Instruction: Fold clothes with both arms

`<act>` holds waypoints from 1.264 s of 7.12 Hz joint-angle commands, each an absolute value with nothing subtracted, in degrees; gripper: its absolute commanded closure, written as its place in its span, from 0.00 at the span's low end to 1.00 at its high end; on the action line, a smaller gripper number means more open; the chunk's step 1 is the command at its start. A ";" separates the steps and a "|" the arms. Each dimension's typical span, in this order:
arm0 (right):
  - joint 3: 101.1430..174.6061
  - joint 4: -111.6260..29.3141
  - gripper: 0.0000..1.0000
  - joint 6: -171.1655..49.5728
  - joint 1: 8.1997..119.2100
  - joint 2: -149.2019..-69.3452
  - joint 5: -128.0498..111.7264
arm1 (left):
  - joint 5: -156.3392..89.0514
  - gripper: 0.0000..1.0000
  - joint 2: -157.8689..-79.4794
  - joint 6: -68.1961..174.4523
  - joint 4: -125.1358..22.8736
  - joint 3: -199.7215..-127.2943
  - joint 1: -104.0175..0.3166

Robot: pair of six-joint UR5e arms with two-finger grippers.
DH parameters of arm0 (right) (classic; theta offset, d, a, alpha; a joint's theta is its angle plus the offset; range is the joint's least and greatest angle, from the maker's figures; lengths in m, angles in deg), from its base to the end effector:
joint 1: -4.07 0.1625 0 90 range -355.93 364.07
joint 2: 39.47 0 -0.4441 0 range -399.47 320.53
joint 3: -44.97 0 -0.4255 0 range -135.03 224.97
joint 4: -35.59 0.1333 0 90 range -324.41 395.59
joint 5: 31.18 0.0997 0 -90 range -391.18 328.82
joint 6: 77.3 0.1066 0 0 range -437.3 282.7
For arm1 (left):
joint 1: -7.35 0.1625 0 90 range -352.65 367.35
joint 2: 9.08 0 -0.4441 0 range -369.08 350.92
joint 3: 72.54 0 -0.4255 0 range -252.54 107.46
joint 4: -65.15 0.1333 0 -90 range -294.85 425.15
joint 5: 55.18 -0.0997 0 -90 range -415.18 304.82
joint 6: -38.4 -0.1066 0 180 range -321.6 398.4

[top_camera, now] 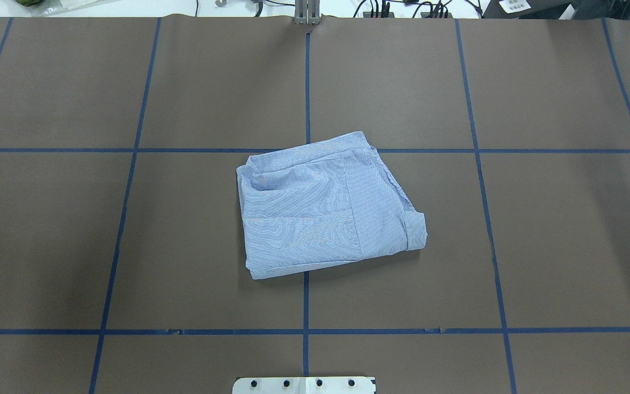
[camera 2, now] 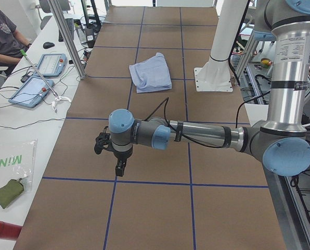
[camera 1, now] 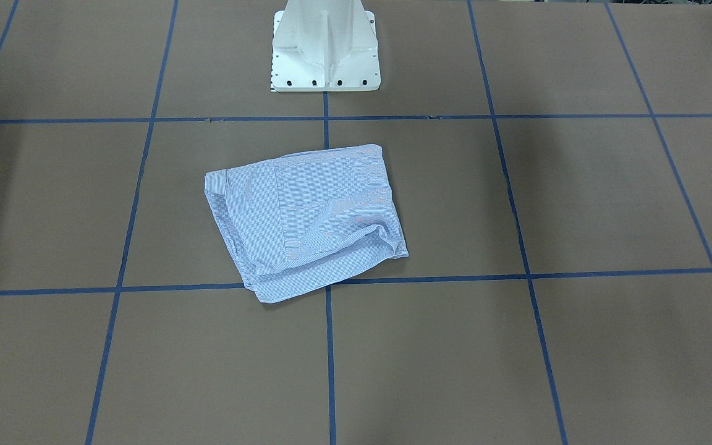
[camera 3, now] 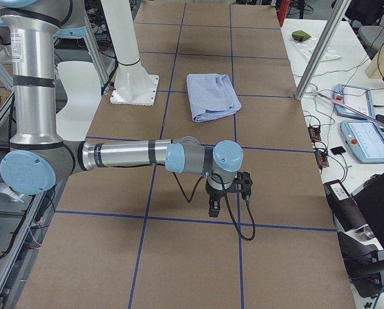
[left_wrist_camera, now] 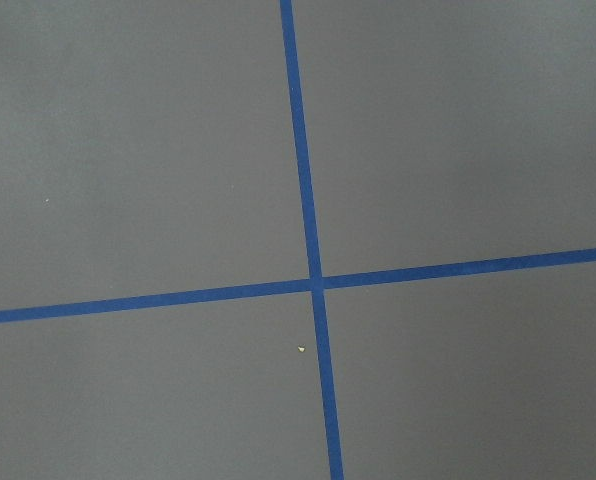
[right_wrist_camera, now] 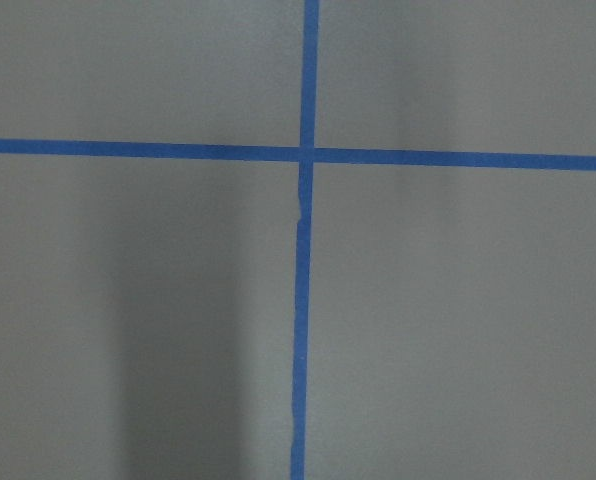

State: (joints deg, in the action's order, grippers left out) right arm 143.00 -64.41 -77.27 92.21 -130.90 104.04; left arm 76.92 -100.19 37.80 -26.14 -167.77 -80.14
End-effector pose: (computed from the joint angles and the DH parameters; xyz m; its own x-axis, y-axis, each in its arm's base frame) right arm 0.0412 -0.5083 0.6384 0.7054 0.0197 0.7085 0.0320 0.9977 -0.0597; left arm -0.0381 -0.5430 0.6247 0.7369 0.1318 -0.6631 -0.0511 0.9889 0.1397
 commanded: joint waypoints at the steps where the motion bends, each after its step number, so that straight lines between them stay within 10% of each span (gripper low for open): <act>1: 143.76 -65.75 0.00 -73.21 91.70 -130.61 103.99 | 76.84 0.01 -100.05 36.02 -23.89 -169.38 -80.46; 9: 141.65 -60.91 0.00 -73.43 91.79 -132.19 103.46 | 76.92 0.01 -100.22 36.02 -23.80 -169.39 -80.37</act>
State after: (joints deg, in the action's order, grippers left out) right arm 141.66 -60.94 -73.37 91.79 -132.28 103.47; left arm 76.85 -100.20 36.02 -23.80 -169.39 -80.38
